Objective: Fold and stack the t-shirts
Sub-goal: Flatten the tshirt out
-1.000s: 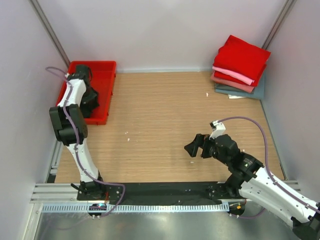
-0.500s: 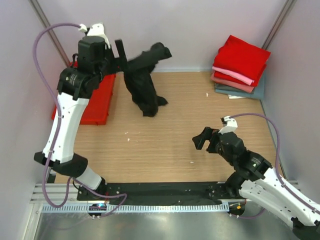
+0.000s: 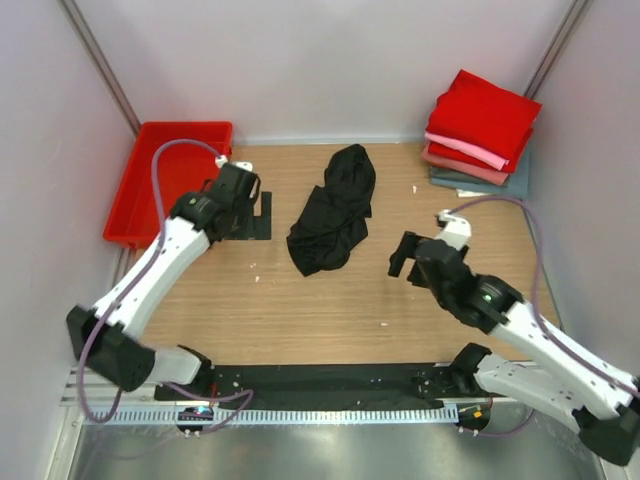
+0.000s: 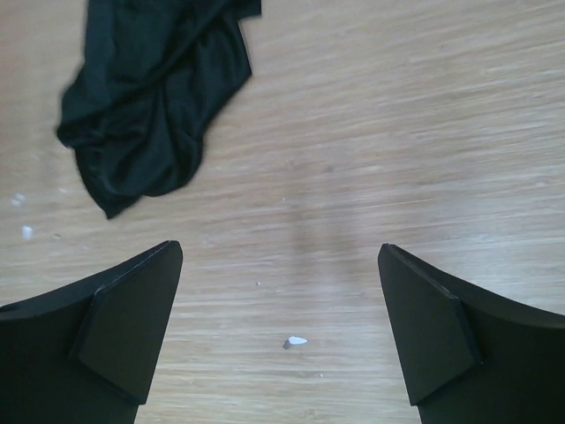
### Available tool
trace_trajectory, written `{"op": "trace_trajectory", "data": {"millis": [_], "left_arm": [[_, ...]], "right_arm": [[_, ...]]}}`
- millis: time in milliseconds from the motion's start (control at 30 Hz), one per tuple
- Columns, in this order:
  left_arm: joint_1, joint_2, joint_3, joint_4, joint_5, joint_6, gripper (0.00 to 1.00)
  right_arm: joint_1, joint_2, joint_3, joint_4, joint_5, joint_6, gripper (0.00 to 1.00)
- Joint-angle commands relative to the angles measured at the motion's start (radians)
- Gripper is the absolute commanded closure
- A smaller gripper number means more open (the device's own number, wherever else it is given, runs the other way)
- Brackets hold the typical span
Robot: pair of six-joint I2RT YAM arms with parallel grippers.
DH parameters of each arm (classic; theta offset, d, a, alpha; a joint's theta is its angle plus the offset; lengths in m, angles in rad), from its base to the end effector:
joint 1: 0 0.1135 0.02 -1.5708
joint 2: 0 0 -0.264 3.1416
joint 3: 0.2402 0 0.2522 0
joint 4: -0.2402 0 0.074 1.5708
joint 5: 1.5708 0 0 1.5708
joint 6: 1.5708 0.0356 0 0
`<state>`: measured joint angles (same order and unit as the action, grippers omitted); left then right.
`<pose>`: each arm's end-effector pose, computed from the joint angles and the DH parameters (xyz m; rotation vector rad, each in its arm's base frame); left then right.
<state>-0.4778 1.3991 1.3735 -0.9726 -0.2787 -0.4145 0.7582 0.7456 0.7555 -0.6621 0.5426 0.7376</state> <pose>0.2531 -0.1200 0.3364 -0.0241 2.5115 -0.0013 0.1240 0.0922 0.2916 0.2686 2.1130 0.2795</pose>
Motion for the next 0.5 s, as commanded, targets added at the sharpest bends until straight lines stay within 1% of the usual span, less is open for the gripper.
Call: {"op": "trace_trajectory", "data": {"millis": [0,33,100,133,167,200,233,267,300,333,367,400,433,467], "left_arm": [[0.001,-0.196,-0.045,0.083,-0.039,0.013,0.0],[0.001,-0.215,-0.083,0.084,-0.069,0.031,0.0],[0.001,-0.245,-0.123,0.087,-0.112,0.048,0.0],[0.001,-0.27,-0.16,0.089,-0.15,0.052,0.0],[0.001,-0.282,-0.178,0.089,-0.212,0.054,0.0],[0.001,-0.294,-0.226,0.097,-0.244,0.054,0.0],[0.001,-0.316,-0.247,0.116,-0.267,0.054,0.0],[0.001,-0.322,-0.267,0.123,-0.31,0.045,0.0],[0.001,-0.325,-0.293,0.129,-0.318,0.036,0.0],[0.001,-0.328,-0.304,0.143,-0.315,0.033,0.0],[0.001,-0.322,-0.306,0.14,-0.31,0.031,0.0],[-0.001,-0.315,-0.298,0.132,-0.319,0.026,0.01],[0.001,-0.308,-0.297,0.124,-0.333,0.026,0.01],[-0.001,-0.296,-0.295,0.123,-0.347,0.025,0.02]], "right_arm": [[0.003,0.196,0.085,0.094,-0.053,-0.063,0.0],[0.003,0.29,0.122,0.139,-0.049,-0.091,0.0],[-0.011,0.378,0.169,0.185,-0.055,-0.125,0.0],[-0.058,0.42,0.192,0.215,-0.102,-0.142,0.0],[-0.089,0.519,0.247,0.272,-0.165,-0.162,0.0],[-0.12,0.569,0.28,0.294,-0.302,-0.164,0.0],[-0.172,0.621,0.315,0.314,-0.361,-0.165,0.01],[-0.181,0.688,0.406,0.323,-0.406,-0.181,0.02],[-0.184,0.796,0.46,0.317,-0.432,-0.194,0.03],[-0.184,0.861,0.519,0.3,-0.437,-0.205,0.03],[-0.184,0.918,0.633,0.265,-0.446,-0.214,0.04],[-0.184,1.027,0.69,0.25,-0.461,-0.23,0.06],[-0.184,1.078,0.744,0.233,-0.461,-0.233,0.07],[-0.186,1.122,0.845,0.196,-0.464,-0.234,0.1]]}}
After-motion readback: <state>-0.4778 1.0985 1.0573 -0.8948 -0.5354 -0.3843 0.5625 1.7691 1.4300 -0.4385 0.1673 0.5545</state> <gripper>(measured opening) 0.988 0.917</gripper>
